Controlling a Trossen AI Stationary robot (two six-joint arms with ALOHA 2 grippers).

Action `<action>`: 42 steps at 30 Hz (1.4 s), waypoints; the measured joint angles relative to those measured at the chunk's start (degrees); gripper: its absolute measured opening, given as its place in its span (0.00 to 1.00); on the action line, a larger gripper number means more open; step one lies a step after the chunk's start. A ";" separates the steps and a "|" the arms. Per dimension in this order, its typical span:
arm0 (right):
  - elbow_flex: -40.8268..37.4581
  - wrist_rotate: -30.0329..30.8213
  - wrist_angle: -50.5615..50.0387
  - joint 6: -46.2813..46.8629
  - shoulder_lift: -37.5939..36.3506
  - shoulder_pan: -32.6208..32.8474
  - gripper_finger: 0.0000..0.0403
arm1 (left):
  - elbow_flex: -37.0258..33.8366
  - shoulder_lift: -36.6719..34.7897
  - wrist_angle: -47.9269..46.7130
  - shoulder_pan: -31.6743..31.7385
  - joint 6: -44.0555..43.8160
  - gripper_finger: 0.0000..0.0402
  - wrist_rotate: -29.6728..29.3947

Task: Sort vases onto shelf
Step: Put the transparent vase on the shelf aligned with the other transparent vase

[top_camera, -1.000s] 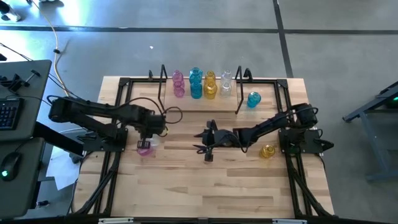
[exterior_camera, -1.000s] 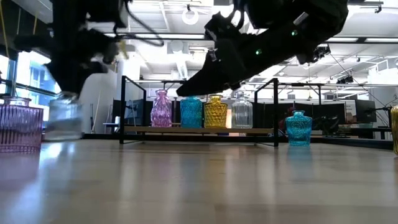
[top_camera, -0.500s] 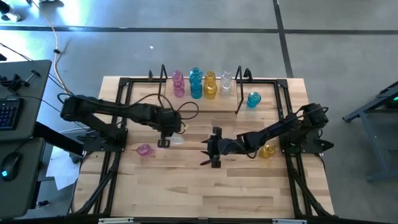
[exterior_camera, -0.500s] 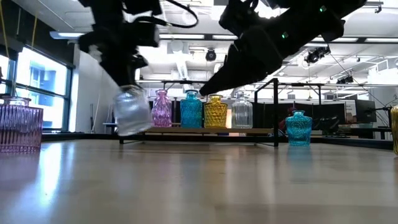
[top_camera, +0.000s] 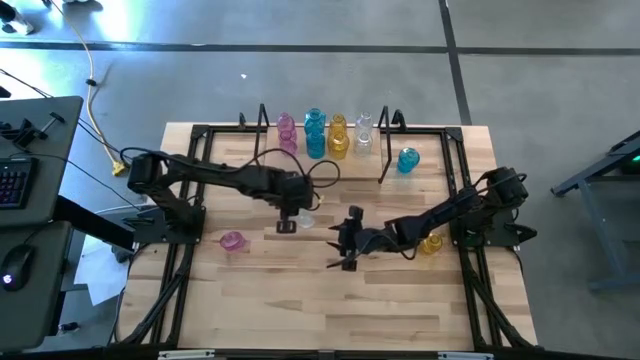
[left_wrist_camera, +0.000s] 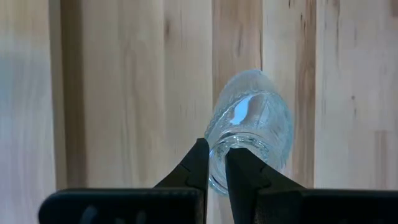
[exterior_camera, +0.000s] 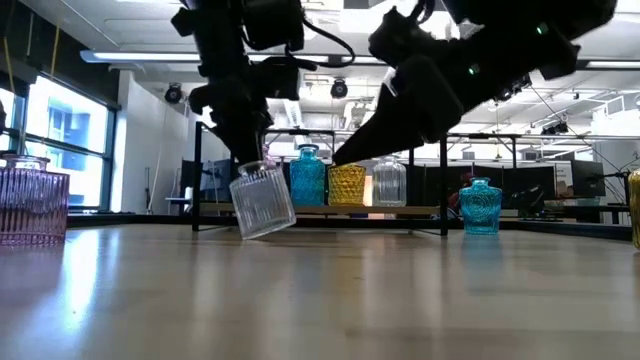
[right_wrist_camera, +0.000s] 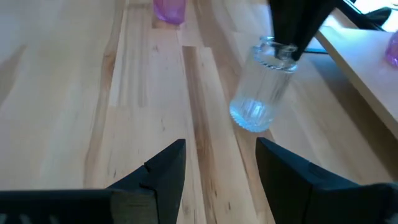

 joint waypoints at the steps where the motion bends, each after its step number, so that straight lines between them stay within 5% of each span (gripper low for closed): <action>1: -0.90 0.15 1.49 0.62 0.00 -0.02 0.44 | 0.18 0.31 0.16 -0.04 -0.02 0.04 -0.02; 6: -4.10 0.41 8.13 1.79 0.00 0.00 0.44 | 0.29 0.81 0.47 -0.02 -1.38 0.06 0.24; 16: -4.25 1.65 9.29 4.61 0.00 -0.04 0.44 | 1.80 -0.67 0.94 -0.10 -2.29 0.35 0.21; 23: -4.24 3.23 10.57 3.17 0.00 -0.07 0.51 | 0.13 -4.13 3.77 -0.61 -1.15 0.36 -0.22; 31: -4.18 2.58 17.58 -0.21 0.00 -3.41 0.69 | -19.70 -18.99 30.75 -2.41 -2.80 0.29 -0.19; 37: -3.73 -9.32 21.26 -7.66 0.02 -8.76 0.71 | -38.68 -29.88 55.95 -4.06 -4.69 0.26 -0.18; 42: 1.56 -19.07 13.12 -12.54 0.04 -13.88 0.71 | -50.88 -35.62 72.62 -4.32 -4.26 0.26 -0.09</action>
